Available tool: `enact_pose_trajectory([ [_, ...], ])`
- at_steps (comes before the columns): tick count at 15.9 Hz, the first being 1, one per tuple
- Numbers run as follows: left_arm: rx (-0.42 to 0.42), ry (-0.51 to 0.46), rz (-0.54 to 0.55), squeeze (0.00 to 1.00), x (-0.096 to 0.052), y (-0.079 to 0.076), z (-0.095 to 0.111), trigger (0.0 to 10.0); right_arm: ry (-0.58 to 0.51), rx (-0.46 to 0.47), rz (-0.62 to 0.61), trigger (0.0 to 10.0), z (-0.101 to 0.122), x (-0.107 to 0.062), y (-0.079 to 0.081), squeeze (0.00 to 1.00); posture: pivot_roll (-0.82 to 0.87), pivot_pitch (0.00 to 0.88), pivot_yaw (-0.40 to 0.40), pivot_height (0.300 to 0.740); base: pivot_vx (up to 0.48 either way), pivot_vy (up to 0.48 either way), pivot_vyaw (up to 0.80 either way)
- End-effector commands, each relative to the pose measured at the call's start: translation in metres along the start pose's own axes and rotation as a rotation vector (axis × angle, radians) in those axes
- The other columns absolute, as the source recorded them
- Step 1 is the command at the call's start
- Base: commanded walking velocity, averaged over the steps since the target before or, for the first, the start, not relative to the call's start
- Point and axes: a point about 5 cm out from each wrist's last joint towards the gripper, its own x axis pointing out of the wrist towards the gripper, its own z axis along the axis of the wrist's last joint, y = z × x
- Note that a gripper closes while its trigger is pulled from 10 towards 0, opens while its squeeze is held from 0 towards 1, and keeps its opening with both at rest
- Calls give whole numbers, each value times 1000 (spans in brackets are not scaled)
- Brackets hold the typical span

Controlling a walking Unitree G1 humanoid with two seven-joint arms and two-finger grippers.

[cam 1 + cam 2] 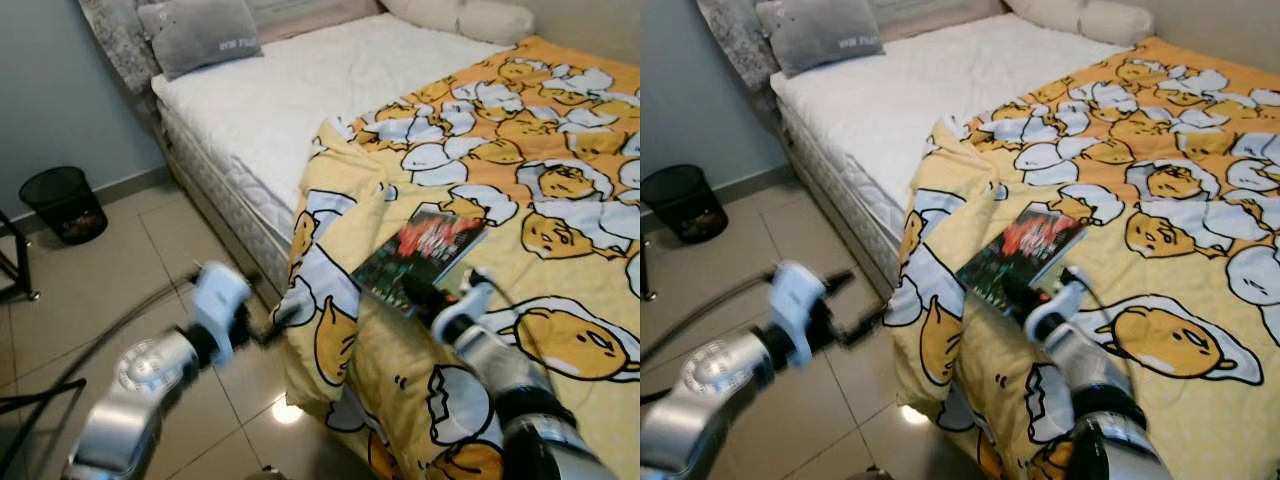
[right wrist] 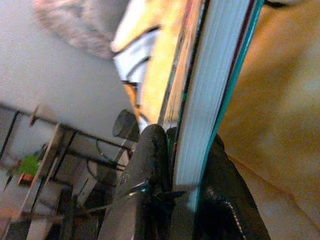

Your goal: Clean up the room

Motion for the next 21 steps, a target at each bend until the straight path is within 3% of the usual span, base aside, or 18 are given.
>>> enact_pose_trajectory([
  [1,-30,-6,18,1000,-1,6,2,10000,-27,-50,115,0,15,0,14,0,9,0,50,740,0,0,0],
  [4,1,-20,20,1000,-2,7,3,10000,-35,-199,149,0,26,-12,21,0,2,0,54,740,0,0,0],
  [6,53,-12,137,1000,-1,9,2,10000,-212,-396,58,0,45,-30,40,0,-8,0,57,740,0,0,0],
  [7,79,-38,191,933,1,9,7,10000,-316,-426,-6,6667,51,-37,50,0,-16,0,59,740,0,0,0],
  [8,88,-54,216,569,2,9,9,10000,-341,-442,-34,10000,51,-40,53,0,-22,0,63,740,0,0,0],
  [9,102,-75,250,318,3,8,13,10000,-392,-480,-62,10000,49,-46,60,0,-31,0,70,740,0,0,0],
  [11,84,-100,287,98,6,4,18,10000,-393,-562,-131,10000,35,-53,68,0,-41,0,76,740,0,0,0],
  [13,81,-101,291,82,10,0,18,10000,-372,-558,-198,10000,21,-60,67,0,-43,0,70,740,0,319,-800],
  [16,110,-66,334,90,12,6,16,10000,-330,-550,-335,10000,10,-66,56,0,-39,0,64,740,0,394,-800],
  [21,112,-55,347,98,9,8,16,10000,-317,-548,-395,10000,6,-69,55,0,-37,0,65,740,0,421,-800],
])
